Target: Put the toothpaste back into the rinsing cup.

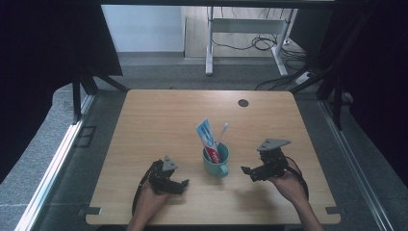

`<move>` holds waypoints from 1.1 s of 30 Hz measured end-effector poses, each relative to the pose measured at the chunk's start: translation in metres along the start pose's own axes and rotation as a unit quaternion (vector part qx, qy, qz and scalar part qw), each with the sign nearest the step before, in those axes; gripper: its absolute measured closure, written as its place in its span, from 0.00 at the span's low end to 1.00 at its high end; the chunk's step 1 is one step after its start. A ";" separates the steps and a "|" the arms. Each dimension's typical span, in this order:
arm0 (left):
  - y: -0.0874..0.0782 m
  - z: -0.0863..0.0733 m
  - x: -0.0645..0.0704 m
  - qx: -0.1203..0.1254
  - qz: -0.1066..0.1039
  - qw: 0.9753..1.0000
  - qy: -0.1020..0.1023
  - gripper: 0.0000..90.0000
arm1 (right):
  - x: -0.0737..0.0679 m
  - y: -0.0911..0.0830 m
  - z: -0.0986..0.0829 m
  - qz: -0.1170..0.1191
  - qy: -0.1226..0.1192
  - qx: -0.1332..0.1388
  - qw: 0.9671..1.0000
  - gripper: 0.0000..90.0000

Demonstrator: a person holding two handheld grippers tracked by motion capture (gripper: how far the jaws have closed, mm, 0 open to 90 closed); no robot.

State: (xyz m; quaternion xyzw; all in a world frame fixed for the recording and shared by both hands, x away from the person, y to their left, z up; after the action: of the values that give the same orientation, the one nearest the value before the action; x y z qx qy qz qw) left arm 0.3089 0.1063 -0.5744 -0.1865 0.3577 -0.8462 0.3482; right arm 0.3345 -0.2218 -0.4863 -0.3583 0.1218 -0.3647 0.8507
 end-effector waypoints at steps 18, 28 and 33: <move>0.000 0.000 0.000 -0.001 0.000 1.000 0.000 0.04 | 0.023 -0.001 -0.056 -0.045 0.032 -0.003 0.998 0.02; 0.000 0.000 0.000 -0.001 0.001 1.000 -0.001 0.04 | 0.025 0.008 -0.082 -0.044 0.061 -0.006 0.997 0.02; 0.000 0.000 0.000 0.000 0.001 1.000 -0.001 0.04 | 0.026 0.015 -0.095 -0.038 0.072 -0.012 0.997 0.02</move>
State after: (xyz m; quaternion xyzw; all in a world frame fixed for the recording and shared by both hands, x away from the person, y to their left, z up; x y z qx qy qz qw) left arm 0.3086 0.1064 -0.5743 -0.1872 0.3578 -0.8455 0.3494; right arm 0.3164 -0.2829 -0.5629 -0.3460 0.1732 -0.4197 0.8211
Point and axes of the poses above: each handheld gripper's, and its own axes: y roughly forward along the jaws, z roughly out of its top, x roughly to its right, the point moved 4 cm from there along y, roughly forward along the jaws, and after that the axes turned 3 degrees about -z, right-handed, at the moved point
